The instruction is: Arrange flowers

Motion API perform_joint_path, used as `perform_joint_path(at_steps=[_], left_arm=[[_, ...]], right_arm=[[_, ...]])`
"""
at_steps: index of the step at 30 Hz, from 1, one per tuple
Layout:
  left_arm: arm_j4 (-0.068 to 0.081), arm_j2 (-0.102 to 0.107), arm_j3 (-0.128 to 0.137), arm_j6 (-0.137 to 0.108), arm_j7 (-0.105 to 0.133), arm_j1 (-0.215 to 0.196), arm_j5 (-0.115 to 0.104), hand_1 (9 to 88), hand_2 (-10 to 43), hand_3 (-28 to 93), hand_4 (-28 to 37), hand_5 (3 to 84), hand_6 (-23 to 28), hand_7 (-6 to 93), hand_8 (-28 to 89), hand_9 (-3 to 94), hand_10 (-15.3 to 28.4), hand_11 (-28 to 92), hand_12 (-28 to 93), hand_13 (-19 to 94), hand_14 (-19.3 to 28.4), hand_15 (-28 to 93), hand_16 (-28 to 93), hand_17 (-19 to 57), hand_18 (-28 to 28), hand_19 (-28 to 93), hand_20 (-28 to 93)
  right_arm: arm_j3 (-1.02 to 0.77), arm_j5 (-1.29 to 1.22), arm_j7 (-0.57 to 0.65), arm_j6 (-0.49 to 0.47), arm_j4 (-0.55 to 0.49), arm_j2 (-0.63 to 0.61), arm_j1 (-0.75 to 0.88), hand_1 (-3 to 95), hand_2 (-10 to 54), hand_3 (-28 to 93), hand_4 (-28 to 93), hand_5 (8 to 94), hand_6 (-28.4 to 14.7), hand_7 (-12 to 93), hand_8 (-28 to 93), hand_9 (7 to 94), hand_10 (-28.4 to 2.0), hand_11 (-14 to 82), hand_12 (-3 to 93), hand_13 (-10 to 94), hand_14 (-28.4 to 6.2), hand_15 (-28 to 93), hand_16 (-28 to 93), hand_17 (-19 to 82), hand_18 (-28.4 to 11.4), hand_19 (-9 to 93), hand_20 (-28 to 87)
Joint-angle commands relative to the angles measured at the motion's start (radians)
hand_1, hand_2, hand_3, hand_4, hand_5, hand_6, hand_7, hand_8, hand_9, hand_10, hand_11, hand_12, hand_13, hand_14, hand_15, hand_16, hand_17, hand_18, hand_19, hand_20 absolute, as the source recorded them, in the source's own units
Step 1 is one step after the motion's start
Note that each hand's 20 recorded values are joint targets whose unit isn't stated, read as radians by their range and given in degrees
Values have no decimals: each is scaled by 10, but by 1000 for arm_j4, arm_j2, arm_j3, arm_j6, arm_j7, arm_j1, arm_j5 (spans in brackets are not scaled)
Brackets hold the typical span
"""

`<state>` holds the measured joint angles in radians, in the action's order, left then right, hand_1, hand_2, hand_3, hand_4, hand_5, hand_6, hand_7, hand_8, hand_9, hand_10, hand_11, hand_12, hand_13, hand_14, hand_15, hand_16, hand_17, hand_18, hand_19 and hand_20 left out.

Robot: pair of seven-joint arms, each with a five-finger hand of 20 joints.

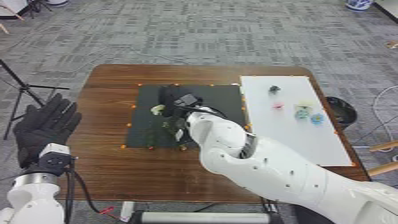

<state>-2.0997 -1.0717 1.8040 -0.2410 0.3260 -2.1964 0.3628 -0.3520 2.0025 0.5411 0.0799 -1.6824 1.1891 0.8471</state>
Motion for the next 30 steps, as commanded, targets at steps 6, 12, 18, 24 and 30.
perform_joint_path(at_steps=[6,12,18,24,30], left_arm=[[-8,30,-17,2,33,-11,-6,227,179,732,-283,446,95,92,-78,347,149,194,92,257,146,235,-49,-54,150,360,97],[-10,33,-15,9,30,-8,1,231,178,731,-283,447,95,93,-78,347,149,195,92,257,146,235,-50,-55,151,362,97],[-10,31,-17,16,33,-8,-9,232,182,730,-283,445,95,94,-78,347,149,195,92,257,146,236,-50,-57,151,363,98],[-3,32,-21,21,30,6,-9,190,230,735,-283,443,95,91,-78,346,150,194,93,258,147,236,-49,-59,153,364,100],[-2,28,-21,22,17,11,1,187,229,738,-283,443,95,90,-76,346,150,195,94,259,147,238,-48,-60,154,365,101]], right_arm=[[131,-34,29,8,119,165,-121,591,-95,675,-257,737,-10,295,68,721,-97,93,238,725,-58,579,402,349,-221,801,401],[123,-47,40,8,127,182,-117,588,-95,677,-262,732,-9,293,57,717,-97,100,232,722,-59,578,401,348,-219,796,402],[122,-56,40,13,119,182,-106,581,-95,685,-267,710,-7,269,40,708,-101,110,221,721,-55,569,406,348,-219,793,404],[126,-82,44,7,116,176,-99,575,-95,690,-273,687,-15,263,41,684,-113,138,187,710,-49,553,415,342,-217,784,399],[129,-71,43,3,121,176,-84,577,-95,689,-279,683,-15,265,41,682,-113,146,175,709,-48,548,419,340,-218,782,397]])
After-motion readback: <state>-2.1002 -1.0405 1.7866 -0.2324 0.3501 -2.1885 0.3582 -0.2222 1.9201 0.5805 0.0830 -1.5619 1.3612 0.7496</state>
